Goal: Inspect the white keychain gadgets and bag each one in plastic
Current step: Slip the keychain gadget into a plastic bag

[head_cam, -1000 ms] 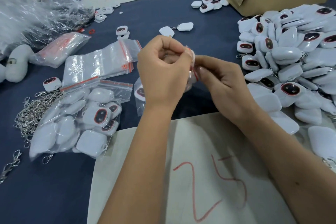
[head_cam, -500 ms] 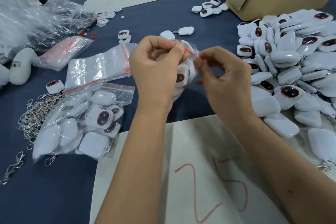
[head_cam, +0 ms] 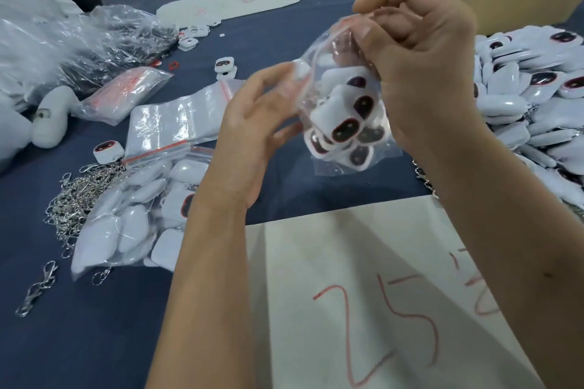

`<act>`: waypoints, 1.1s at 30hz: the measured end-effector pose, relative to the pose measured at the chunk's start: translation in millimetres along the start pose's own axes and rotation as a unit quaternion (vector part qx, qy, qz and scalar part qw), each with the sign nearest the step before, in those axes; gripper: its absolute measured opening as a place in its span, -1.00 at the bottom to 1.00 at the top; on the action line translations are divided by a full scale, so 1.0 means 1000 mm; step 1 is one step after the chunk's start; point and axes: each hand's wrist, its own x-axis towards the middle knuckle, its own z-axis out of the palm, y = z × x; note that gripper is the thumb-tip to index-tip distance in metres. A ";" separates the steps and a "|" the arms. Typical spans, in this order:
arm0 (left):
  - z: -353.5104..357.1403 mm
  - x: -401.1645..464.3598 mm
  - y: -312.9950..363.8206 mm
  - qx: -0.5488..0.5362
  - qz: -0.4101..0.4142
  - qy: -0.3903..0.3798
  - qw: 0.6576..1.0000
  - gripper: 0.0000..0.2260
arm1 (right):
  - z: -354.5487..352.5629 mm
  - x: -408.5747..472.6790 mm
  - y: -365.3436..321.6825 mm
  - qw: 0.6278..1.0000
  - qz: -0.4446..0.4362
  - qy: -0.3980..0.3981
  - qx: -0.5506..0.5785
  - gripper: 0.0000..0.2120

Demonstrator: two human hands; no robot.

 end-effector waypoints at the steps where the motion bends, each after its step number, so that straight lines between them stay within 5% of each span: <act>1: -0.001 -0.001 -0.002 0.035 0.027 -0.013 0.999 -0.61 | -0.002 -0.003 0.001 1.000 0.014 0.009 0.001 -0.87; 3: -0.002 -0.001 -0.005 0.090 0.062 -0.020 0.994 -0.55 | -0.008 -0.010 0.004 0.999 0.041 0.018 0.019 -0.87; 9: 0.011 0.001 -0.010 0.145 0.093 0.109 0.979 -0.92 | -0.020 -0.022 0.013 0.993 0.114 0.018 0.017 -0.75; 14: 0.024 0.004 -0.005 0.131 0.129 0.113 0.976 -0.96 | -0.024 -0.036 0.023 0.961 0.248 -0.117 -0.021 -0.66; 20: 0.035 0.010 0.024 -0.035 0.187 0.046 0.981 -0.98 | -0.034 -0.030 0.005 0.961 0.184 -0.047 0.200 -0.94; 26: 0.025 0.008 0.026 -0.076 0.168 0.077 0.980 -0.91 | -0.029 -0.023 -0.010 0.985 0.089 -0.064 0.133 -0.96; 33: 0.019 0.002 0.001 -0.055 0.080 0.069 0.993 -0.80 | -0.023 -0.035 0.005 0.989 0.125 -0.045 0.065 -0.89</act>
